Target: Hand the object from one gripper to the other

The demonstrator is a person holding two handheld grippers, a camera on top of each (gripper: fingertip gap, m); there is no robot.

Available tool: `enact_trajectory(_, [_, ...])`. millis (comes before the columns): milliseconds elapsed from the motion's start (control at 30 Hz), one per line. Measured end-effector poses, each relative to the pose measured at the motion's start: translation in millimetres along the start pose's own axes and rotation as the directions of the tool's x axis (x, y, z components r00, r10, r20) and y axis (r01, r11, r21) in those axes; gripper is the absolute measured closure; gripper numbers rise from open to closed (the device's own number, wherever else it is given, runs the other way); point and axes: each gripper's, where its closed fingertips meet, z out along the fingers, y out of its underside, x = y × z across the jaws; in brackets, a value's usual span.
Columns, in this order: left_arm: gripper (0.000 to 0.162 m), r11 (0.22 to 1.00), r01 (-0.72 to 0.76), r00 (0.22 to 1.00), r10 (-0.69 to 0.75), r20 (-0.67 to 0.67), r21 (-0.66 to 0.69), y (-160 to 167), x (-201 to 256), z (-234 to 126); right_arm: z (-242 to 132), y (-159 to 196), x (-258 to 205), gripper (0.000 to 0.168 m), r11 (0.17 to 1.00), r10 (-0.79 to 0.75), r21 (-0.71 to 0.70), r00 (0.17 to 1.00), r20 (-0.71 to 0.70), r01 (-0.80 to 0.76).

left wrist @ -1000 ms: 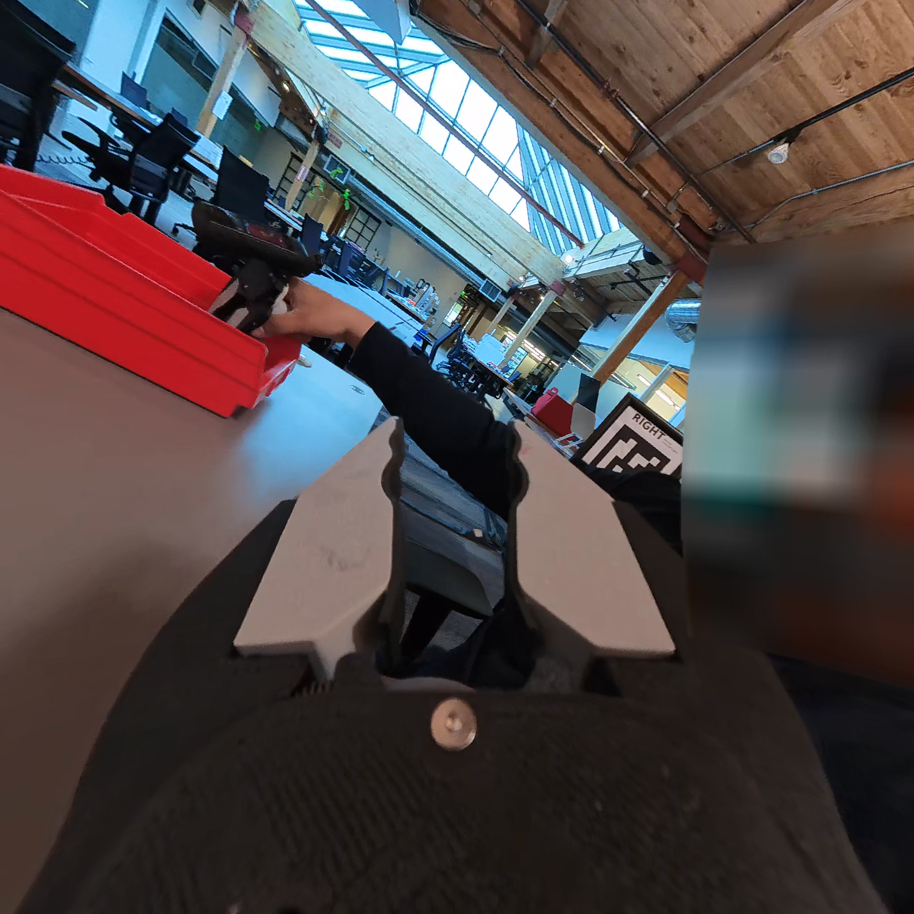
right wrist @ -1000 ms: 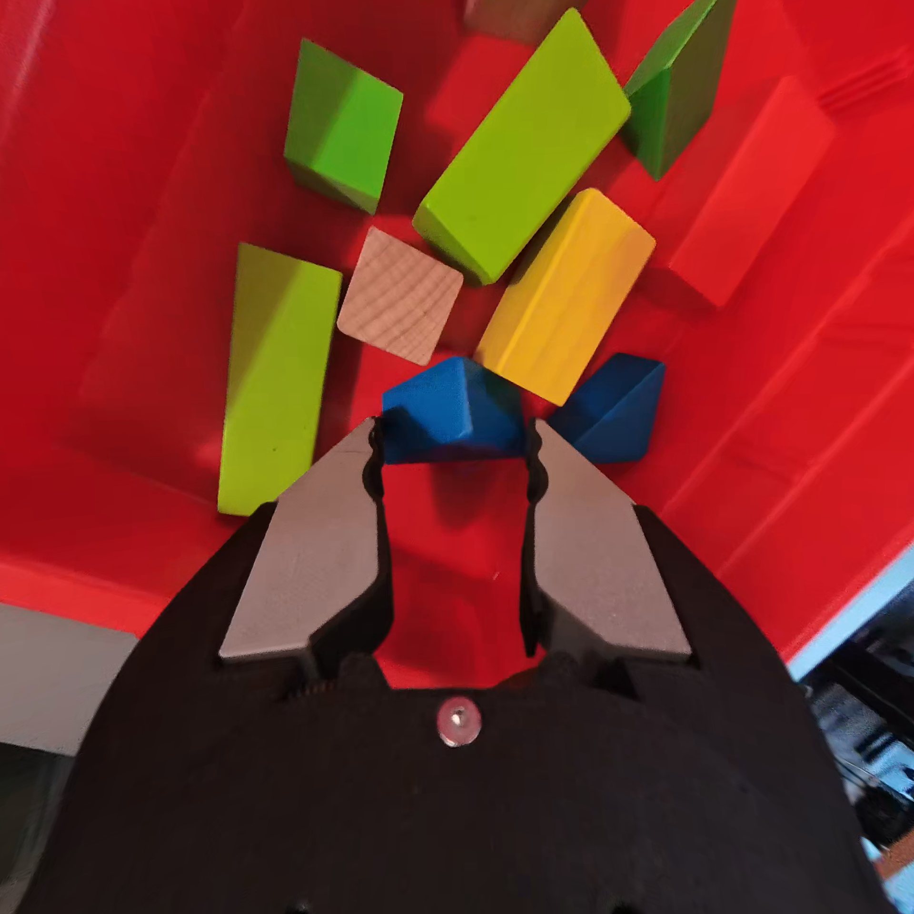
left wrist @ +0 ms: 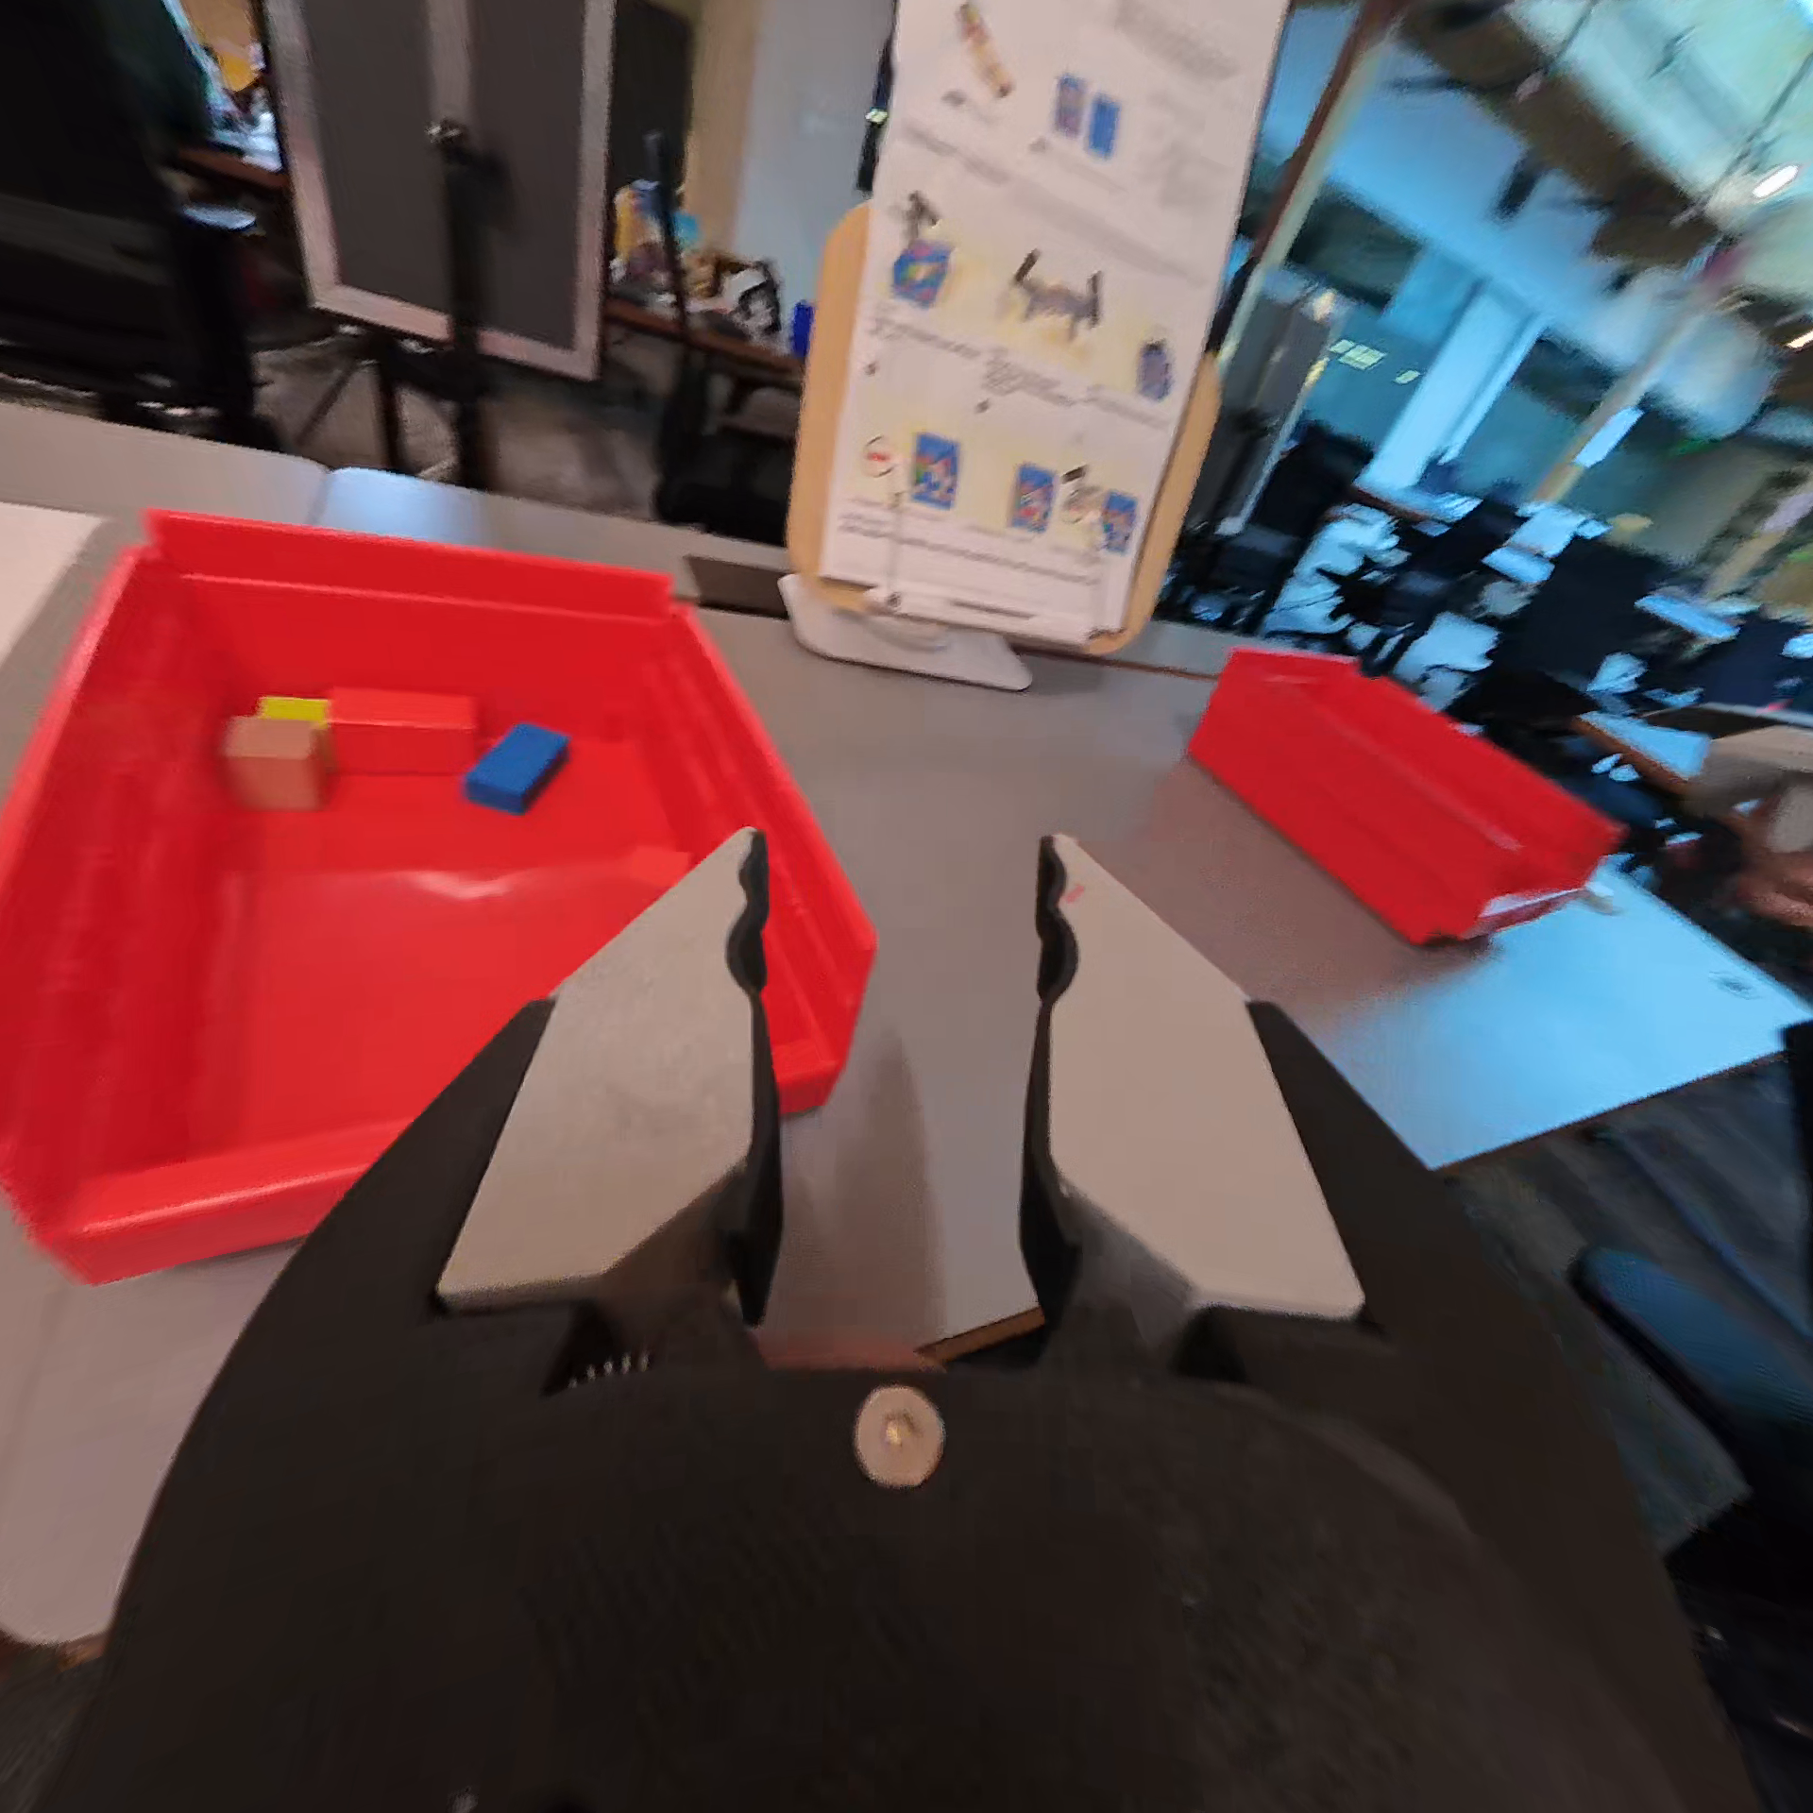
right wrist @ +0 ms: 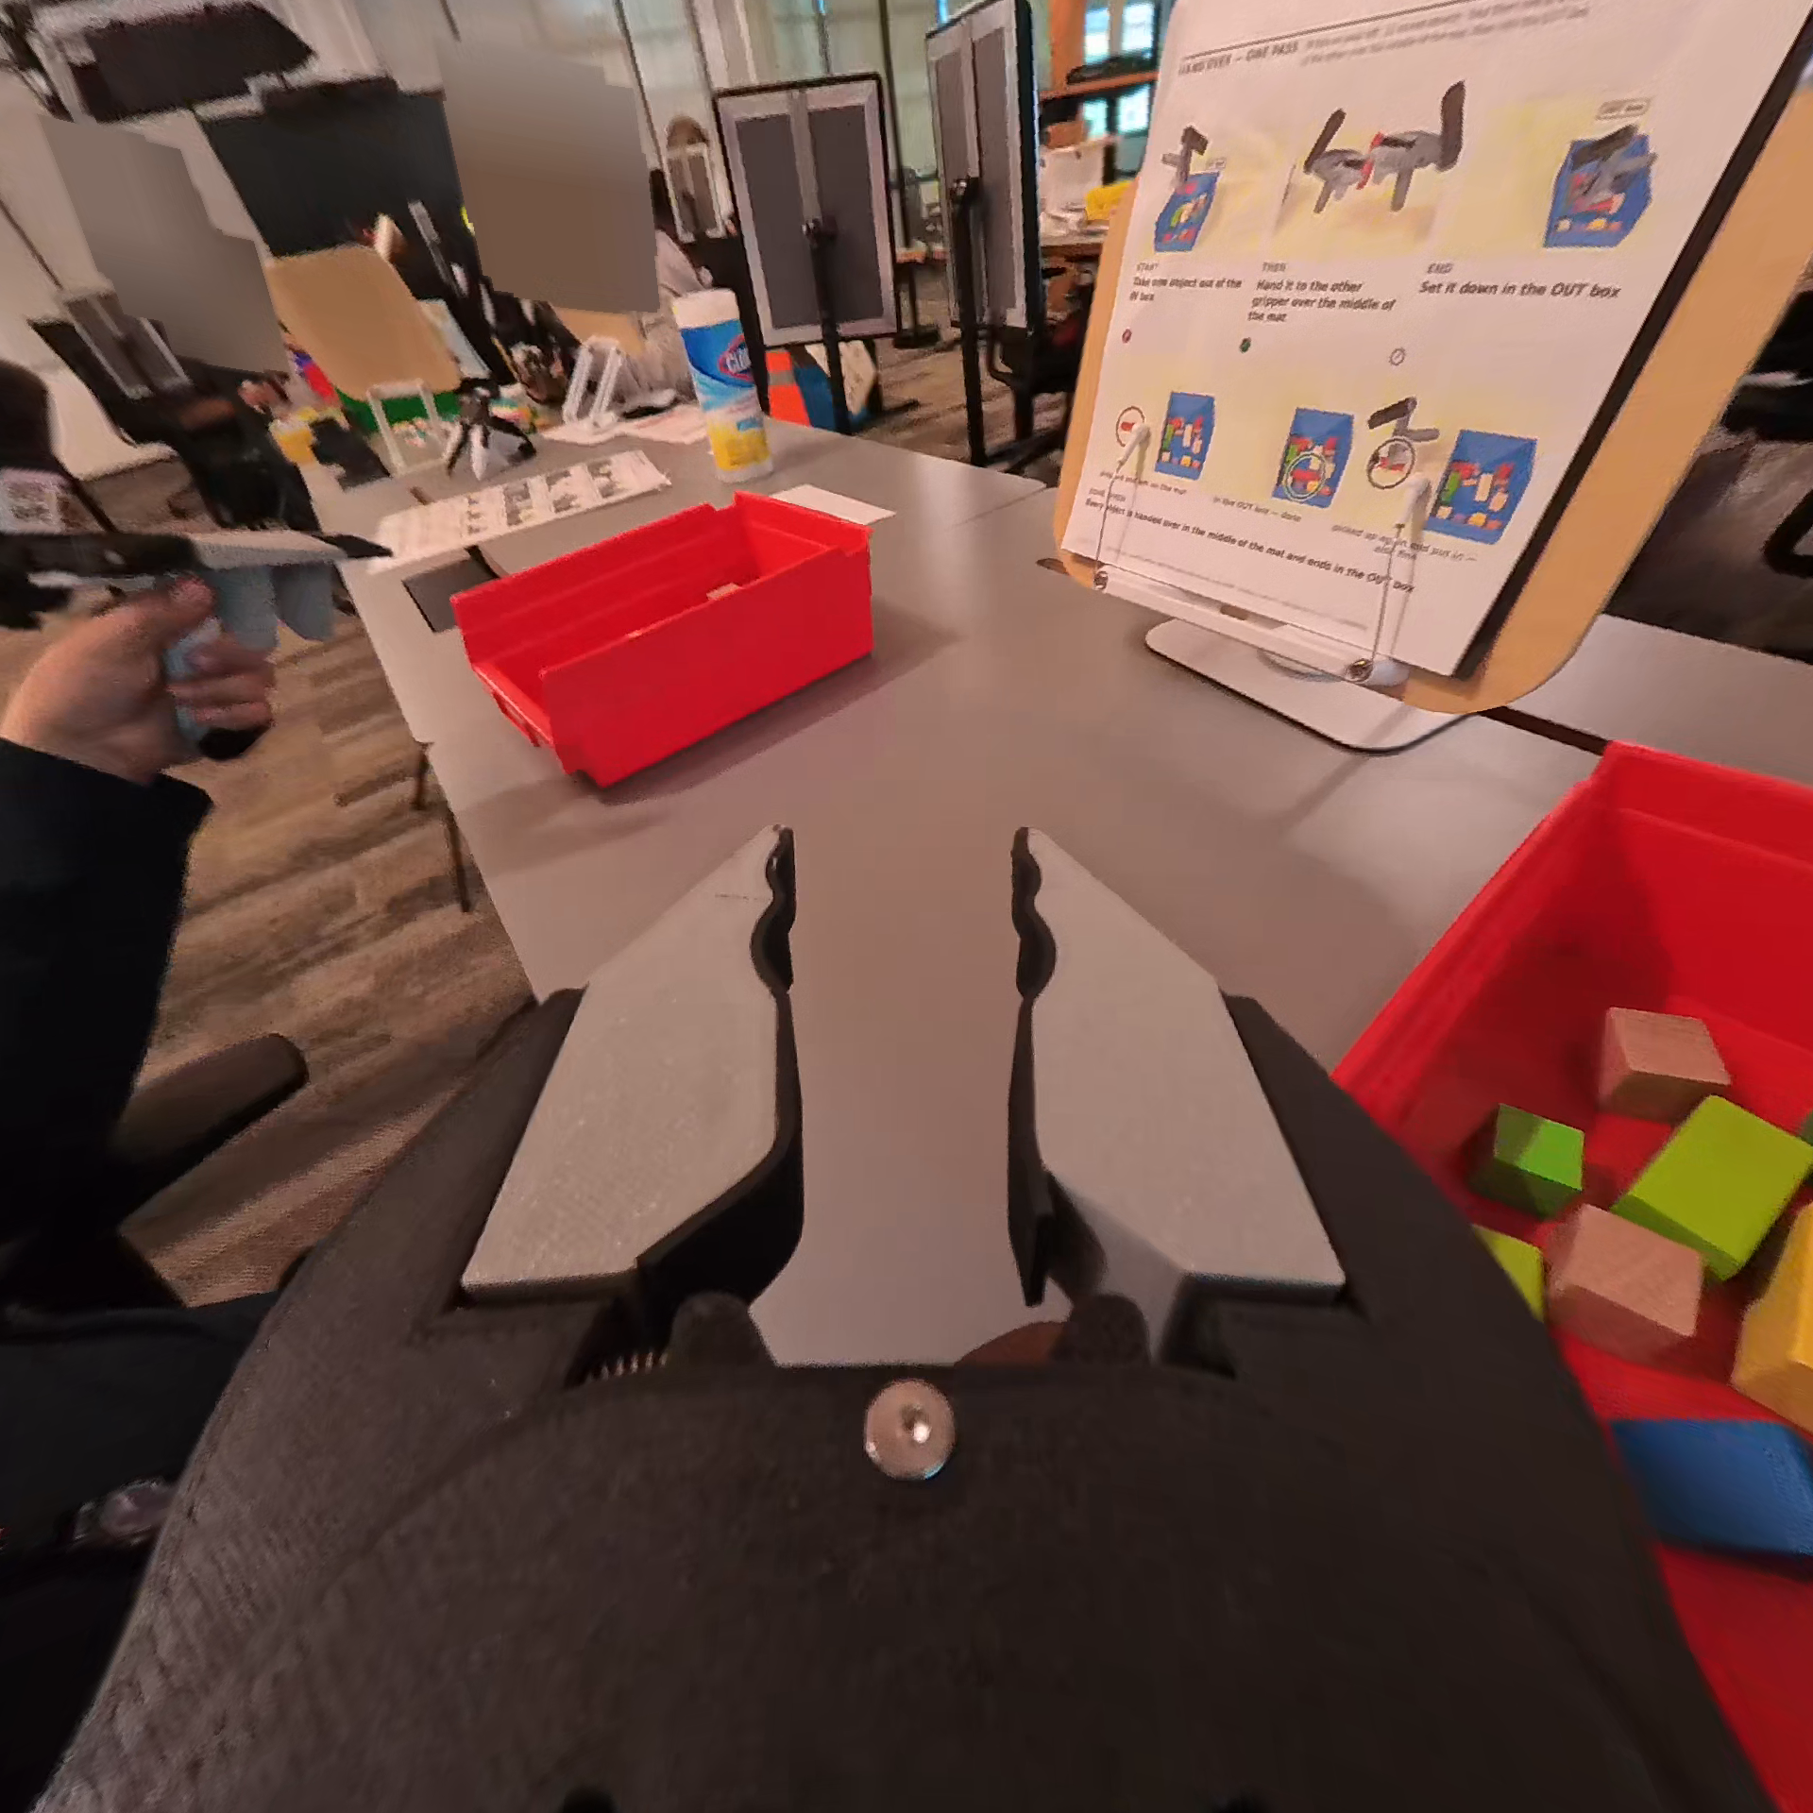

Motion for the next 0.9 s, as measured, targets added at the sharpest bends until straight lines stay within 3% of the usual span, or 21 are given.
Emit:
enact_trajectory(100, [0.109, 0.993, -0.075, 0.996, 0.078, 0.040, -0.091, 1, -13, 21, 2, 7, 6, 0.127, 0.997, 0.071, -0.003, 0.997, 0.038, -0.071])
enact_trajectory(167, [0.111, 0.959, -0.146, 0.988, 0.154, 0.013, -0.243, 13, -24, 52, 1, 12, 13, 0.127, 0.995, 0.096, -0.018, 0.995, 0.029, -0.096])
enact_trajectory(267, [0.112, 0.850, -0.211, 0.969, 0.245, 0.009, -0.484, 30, -64, 107, -8, 21, 22, 0.128, 0.996, 0.084, -0.027, 0.996, -0.024, -0.085])
enact_trajectory(467, [0.115, 0.657, -0.176, 0.940, 0.332, 0.072, -0.733, 52, -154, 194, -31, 46, 46, 0.128, 0.994, 0.076, -0.068, 0.988, -0.138, -0.086])
enact_trajectory(733, [0.126, 0.465, -0.147, 0.911, 0.408, 0.064, -0.873, 97, -203, 238, -48, 53, 70, 0.128, 0.991, 0.113, -0.054, 0.979, -0.169, -0.123])
enact_trajectory(900, [0.132, 0.532, -0.089, 0.954, 0.287, 0.081, -0.842, 100, -203, 240, -60, 64, 79, 0.128, 0.988, 0.129, -0.061, 0.975, -0.183, -0.143])
